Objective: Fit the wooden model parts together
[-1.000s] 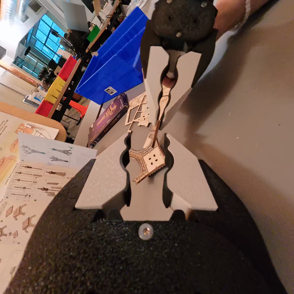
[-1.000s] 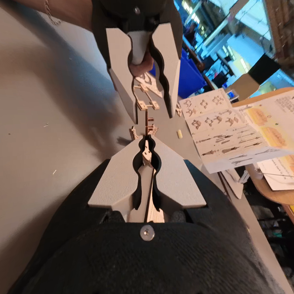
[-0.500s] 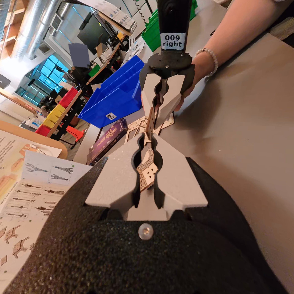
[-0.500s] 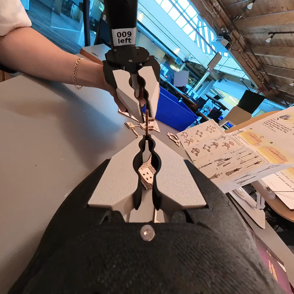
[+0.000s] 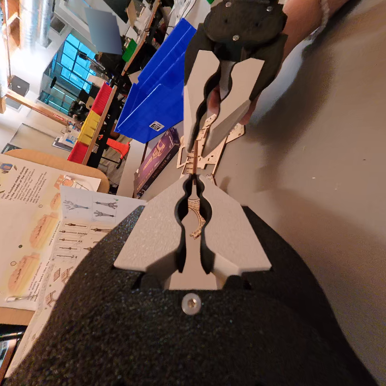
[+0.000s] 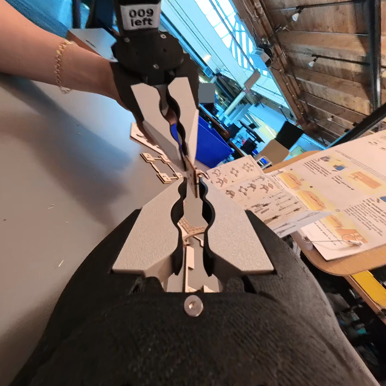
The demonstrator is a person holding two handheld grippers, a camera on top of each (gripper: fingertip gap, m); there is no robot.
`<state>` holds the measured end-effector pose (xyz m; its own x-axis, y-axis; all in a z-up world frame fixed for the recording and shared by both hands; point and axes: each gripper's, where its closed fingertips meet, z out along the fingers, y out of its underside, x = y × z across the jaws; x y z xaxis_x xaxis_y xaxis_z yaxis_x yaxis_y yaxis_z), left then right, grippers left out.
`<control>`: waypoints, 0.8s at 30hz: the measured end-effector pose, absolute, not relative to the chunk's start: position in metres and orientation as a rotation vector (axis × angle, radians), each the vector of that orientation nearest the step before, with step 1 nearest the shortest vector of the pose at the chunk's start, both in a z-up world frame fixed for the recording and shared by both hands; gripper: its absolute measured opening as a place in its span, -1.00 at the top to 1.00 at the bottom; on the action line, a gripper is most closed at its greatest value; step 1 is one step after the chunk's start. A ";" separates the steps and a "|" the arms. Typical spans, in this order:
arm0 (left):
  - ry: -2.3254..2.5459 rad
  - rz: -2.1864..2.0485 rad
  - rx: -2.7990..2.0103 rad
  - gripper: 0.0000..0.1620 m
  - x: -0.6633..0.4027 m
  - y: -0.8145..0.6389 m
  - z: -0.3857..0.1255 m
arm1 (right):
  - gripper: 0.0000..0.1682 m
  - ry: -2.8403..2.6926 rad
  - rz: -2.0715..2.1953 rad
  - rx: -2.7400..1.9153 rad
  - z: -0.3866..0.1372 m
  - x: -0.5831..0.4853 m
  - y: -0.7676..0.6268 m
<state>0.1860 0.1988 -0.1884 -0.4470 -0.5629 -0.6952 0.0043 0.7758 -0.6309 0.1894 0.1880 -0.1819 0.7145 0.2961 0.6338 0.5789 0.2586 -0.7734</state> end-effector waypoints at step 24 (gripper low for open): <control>2.021 -0.545 -0.365 0.78 0.188 0.199 -0.212 | 1.00 -0.956 -0.324 -1.562 -0.223 0.191 0.198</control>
